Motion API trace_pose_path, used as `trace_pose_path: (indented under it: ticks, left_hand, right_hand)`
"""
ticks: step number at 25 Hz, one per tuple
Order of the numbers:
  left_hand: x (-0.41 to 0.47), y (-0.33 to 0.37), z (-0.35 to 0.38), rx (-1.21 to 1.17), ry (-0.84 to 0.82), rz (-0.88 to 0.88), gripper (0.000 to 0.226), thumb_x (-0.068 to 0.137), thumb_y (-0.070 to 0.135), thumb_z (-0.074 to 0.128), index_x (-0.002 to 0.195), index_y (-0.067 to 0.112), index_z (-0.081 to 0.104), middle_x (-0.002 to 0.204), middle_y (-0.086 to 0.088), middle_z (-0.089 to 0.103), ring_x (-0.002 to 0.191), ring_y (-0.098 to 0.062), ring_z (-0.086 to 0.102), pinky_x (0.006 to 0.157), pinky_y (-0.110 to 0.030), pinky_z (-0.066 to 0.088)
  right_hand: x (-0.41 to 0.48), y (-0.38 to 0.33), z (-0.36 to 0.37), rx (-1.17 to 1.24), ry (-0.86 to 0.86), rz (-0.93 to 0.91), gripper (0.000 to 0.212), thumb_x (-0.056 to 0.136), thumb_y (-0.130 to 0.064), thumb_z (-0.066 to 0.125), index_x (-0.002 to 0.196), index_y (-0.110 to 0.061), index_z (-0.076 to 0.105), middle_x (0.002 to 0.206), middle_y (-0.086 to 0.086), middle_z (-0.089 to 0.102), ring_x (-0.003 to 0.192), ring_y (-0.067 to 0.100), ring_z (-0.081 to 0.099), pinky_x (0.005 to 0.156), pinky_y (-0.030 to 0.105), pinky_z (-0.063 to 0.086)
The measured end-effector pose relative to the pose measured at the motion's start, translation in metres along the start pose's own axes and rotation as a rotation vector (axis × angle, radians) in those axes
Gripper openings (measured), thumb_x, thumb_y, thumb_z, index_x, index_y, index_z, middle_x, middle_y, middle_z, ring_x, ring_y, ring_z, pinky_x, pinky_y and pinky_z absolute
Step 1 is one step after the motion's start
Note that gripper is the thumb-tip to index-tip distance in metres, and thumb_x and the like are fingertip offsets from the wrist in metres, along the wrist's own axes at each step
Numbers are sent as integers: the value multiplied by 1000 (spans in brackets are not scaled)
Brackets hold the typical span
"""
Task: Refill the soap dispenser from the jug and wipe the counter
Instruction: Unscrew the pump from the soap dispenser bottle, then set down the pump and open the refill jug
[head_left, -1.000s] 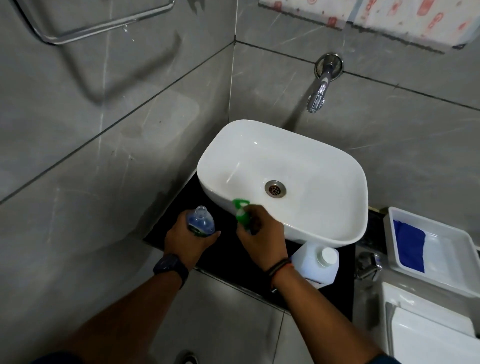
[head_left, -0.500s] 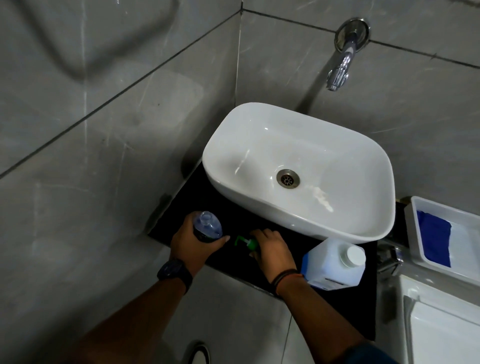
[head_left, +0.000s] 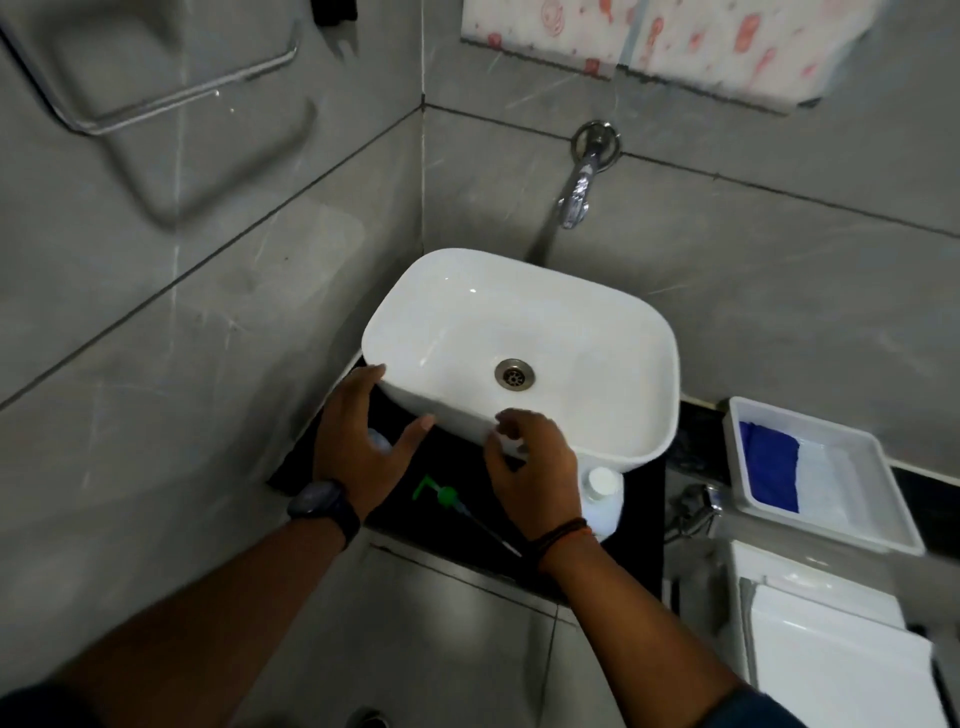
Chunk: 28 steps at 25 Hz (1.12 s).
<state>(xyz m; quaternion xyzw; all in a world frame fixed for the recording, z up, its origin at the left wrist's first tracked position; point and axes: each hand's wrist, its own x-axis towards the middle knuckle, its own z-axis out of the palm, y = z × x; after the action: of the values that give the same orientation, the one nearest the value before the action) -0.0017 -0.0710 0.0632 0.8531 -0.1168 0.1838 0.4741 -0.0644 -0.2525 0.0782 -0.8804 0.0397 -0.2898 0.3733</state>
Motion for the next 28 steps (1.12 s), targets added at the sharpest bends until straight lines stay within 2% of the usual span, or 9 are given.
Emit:
trace_pose_path:
  ticks: [4,6,8,10,13,16,20,22,28]
  left_hand:
    - [-6,59,36,-86,-108,92,52,75,56,62,110,18,64,110,3,63,106,-9,52,92,-16,39]
    - [-20,80,58,-124,-217,136,48,72,50,69,109,21,66,106,10,60,102,-8,53,90,-13,38]
    - [-32,92,77,-119,-380,176,54,70,46,75,118,25,62,110,10,58,107,-7,50,93,-11,33]
    - [-39,96,92,-65,-553,206,60,73,42,75,127,27,55,121,4,59,115,-11,49,98,-17,31]
    - [-42,98,108,-25,-666,233,54,80,34,70,130,21,53,129,-2,58,121,-17,47,103,-22,29]
    - [-44,99,116,-16,-720,235,50,84,30,63,132,21,51,132,-2,57,126,-16,45,107,-29,28]
    - [-48,102,120,-96,-650,220,34,79,29,60,111,19,61,110,4,66,106,-14,57,97,-28,35]
    - [-50,103,119,-60,-570,227,24,77,29,64,97,22,53,96,9,65,94,-14,58,91,-25,33]
    - [-65,107,120,5,-319,85,44,63,48,75,89,21,51,82,9,62,81,-13,53,80,-24,34]
  right_hand:
    - [-1,20,-74,203,346,164,26,69,-10,52,92,-23,57,85,4,62,74,21,59,67,18,45]
    - [-16,45,-97,284,219,341,42,66,-1,57,102,-23,53,99,10,60,88,28,59,74,24,49]
    - [-33,67,-104,281,-97,439,64,65,7,67,117,-21,45,115,12,54,105,28,56,91,38,50]
    - [-45,81,-102,254,-345,434,80,62,1,78,126,-27,37,124,3,52,114,19,53,97,35,49]
    - [-45,90,-96,213,-428,401,86,58,-14,87,121,-43,37,121,-15,53,111,1,53,85,9,46]
    - [-43,95,-88,204,-418,411,84,62,-12,84,116,-52,33,118,-8,57,107,10,58,81,15,51]
    - [-47,101,-85,192,-411,402,85,65,-15,82,114,-60,30,110,-14,59,97,-2,61,71,11,51]
    - [-47,104,-85,184,-410,387,84,63,-15,82,113,-61,33,107,-19,58,95,-12,57,67,5,47]
    - [-50,104,-81,162,-397,375,76,62,-21,82,118,-50,39,109,-17,60,97,-7,57,70,2,45]
